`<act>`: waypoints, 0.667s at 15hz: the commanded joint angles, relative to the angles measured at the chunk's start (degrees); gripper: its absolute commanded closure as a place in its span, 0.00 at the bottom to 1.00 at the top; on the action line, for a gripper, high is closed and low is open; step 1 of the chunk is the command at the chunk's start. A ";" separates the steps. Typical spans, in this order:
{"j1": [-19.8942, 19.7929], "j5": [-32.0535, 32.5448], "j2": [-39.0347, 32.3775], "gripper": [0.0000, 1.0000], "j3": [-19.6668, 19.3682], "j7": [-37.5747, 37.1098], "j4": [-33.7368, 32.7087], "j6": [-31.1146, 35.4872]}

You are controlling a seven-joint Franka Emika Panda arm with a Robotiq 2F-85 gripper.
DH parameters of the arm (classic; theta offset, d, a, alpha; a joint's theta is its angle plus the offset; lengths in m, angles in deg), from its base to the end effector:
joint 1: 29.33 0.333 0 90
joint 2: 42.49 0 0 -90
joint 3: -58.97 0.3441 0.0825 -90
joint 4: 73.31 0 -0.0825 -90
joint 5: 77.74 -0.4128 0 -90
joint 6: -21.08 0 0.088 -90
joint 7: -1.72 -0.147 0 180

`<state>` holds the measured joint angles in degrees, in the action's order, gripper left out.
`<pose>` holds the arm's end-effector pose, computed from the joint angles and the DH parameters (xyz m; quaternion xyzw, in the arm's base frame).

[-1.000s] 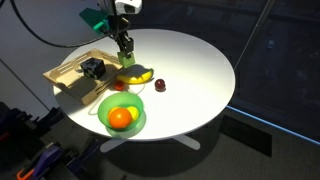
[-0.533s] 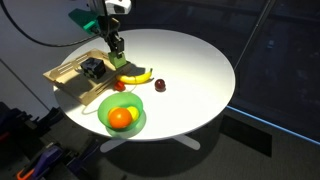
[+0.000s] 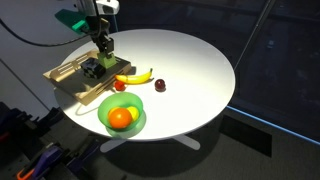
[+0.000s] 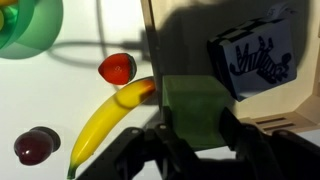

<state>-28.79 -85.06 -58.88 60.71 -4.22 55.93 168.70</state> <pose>0.5700 0.0237 0.2019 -0.9954 0.0858 -0.0143 0.0405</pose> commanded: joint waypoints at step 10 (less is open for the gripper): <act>0.43 -0.12 3.74 0.50 1.47 2.36 3.84 -0.18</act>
<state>-28.76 -85.06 -55.17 62.59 -1.93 59.87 168.71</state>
